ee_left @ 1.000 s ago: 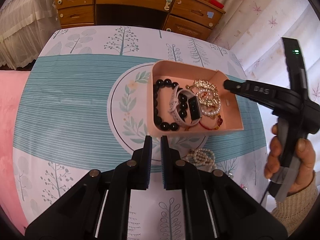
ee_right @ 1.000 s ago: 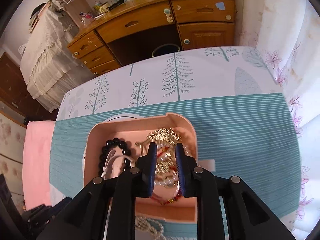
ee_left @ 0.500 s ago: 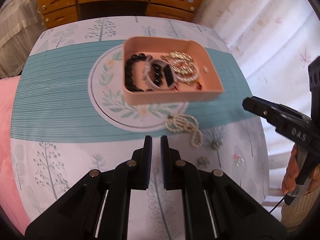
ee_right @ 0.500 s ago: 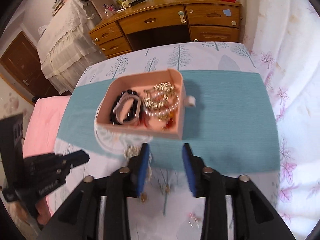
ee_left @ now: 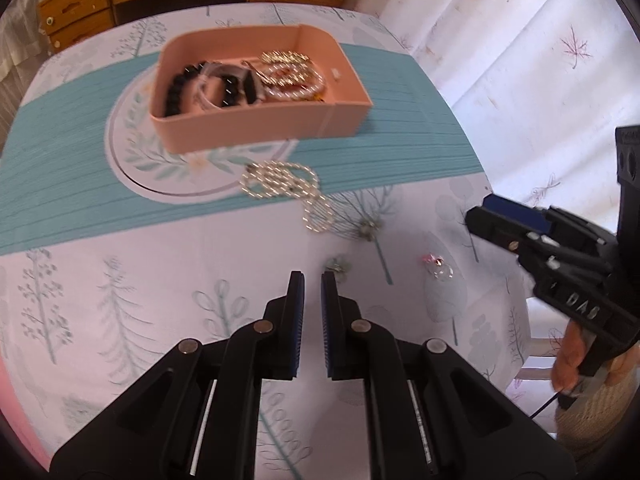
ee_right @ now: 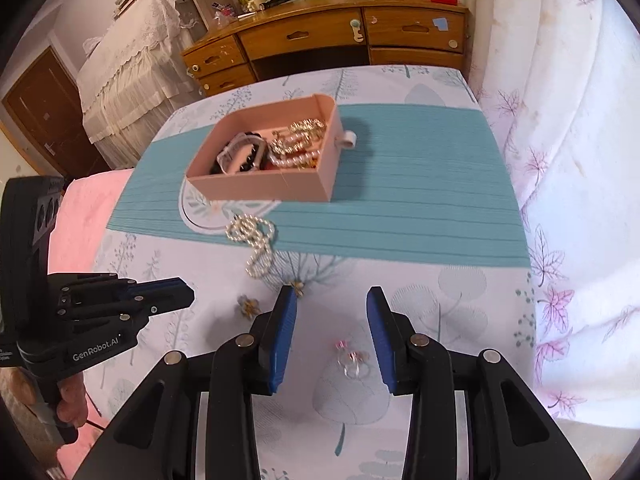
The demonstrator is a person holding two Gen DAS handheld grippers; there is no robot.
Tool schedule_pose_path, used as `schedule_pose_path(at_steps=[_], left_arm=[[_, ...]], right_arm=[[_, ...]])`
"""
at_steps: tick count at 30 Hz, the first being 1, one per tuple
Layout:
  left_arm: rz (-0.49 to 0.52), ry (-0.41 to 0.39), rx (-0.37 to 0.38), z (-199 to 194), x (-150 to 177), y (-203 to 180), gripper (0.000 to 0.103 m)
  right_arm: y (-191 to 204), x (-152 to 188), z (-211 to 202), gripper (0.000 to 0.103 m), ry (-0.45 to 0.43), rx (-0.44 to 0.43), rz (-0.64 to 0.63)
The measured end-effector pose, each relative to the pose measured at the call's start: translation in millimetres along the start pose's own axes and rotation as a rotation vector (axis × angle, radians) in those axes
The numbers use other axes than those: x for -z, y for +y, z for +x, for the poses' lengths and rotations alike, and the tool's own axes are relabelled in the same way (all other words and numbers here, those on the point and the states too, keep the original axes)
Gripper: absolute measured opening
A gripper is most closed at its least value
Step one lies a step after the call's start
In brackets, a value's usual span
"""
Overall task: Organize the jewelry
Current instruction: 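Move the left tool to the blue flower brooch while the right tool approaches the pink ring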
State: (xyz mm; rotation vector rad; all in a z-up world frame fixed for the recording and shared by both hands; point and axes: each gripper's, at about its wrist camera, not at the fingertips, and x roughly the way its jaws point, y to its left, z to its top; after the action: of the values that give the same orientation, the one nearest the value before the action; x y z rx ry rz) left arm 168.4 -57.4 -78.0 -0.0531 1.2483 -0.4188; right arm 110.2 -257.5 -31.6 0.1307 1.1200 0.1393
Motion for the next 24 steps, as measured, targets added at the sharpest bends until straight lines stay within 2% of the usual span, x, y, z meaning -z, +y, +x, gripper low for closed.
schedule_pose_path(at_steps=[8, 15, 21, 24], left_arm=[[-0.001, 0.001, 0.009, 18.0, 19.4, -12.4, 0.006], [-0.003, 0.0, 0.004, 32.5, 34.2, -17.7, 0.006], [0.005, 0.004, 0.0, 38.2, 38.2, -22.1, 0.006], [0.005, -0.004, 0.0, 37.7, 37.3, -22.3, 0.006]], right_arm=[[-17.2, 42.7, 27.0, 0.037, 0.039, 0.008, 0.047], [-29.9, 69.8, 36.0, 0.037, 0.054, -0.026, 0.081], [-25.2, 72.9, 38.8, 0.036, 0.027, -0.067, 0.079], [-18.8, 70.6, 41.9, 0.03, 0.011, -0.072, 0.061]])
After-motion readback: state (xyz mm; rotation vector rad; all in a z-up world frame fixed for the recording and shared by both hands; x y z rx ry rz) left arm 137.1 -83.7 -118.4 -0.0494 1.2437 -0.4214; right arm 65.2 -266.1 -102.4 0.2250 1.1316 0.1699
